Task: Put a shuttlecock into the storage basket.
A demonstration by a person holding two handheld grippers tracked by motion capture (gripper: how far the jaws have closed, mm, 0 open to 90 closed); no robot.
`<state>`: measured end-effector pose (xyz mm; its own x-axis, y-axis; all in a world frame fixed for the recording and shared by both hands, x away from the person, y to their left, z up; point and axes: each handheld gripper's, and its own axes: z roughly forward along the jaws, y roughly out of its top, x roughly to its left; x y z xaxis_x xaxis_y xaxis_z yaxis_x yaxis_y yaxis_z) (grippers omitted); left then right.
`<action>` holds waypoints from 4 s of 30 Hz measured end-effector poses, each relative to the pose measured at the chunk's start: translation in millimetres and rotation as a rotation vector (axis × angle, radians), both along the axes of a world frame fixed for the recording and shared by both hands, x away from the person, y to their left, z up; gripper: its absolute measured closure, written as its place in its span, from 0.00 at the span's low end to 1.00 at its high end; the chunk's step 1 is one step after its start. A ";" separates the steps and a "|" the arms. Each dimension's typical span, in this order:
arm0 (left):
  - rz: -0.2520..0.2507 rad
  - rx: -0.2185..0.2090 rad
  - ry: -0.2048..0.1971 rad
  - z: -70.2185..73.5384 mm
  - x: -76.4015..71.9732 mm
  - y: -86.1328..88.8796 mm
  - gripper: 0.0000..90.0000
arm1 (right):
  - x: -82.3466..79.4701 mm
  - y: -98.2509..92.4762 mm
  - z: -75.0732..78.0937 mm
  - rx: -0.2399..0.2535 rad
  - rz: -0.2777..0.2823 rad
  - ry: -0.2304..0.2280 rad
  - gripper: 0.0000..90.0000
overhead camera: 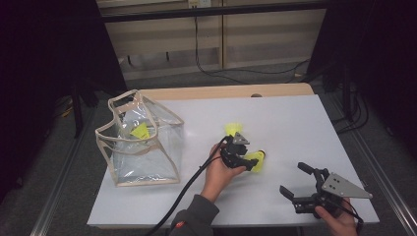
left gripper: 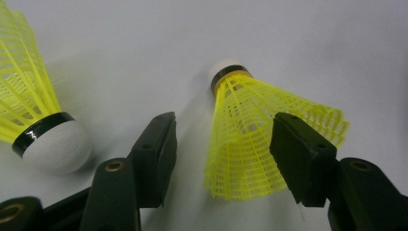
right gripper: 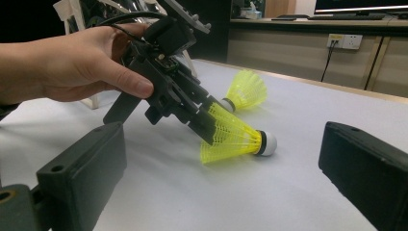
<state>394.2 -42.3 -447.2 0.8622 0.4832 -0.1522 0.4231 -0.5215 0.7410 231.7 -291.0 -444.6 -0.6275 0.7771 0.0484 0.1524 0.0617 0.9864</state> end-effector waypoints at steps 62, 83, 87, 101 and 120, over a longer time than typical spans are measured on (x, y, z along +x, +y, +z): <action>-0.001 -0.033 0.013 -9.9 6.3 -8.7 0.84 | 0.2 -2.3 0.1 0.002 -0.006 0.003 0.03; -0.004 0.001 0.123 3.4 2.0 -0.8 0.97 | -0.1 -2.8 0.6 0.003 -0.007 -0.003 0.03; -0.002 0.003 0.126 8.6 2.2 3.6 0.97 | 0.2 -2.9 0.7 0.002 -0.007 -0.008 0.03; 0.002 0.020 0.145 24.9 1.3 20.4 0.97 | 1.3 -1.4 0.3 0.000 -0.006 -0.006 0.03; 0.046 0.013 0.205 40.2 5.2 42.7 0.97 | 1.8 -0.9 -0.2 0.002 -0.006 -0.003 0.03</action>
<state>399.4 0.4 -407.0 0.7911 0.5242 -0.3153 0.5875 -0.5074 0.6304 233.5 -292.0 -444.8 -0.6231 0.7806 0.0483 0.1503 0.0588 0.9869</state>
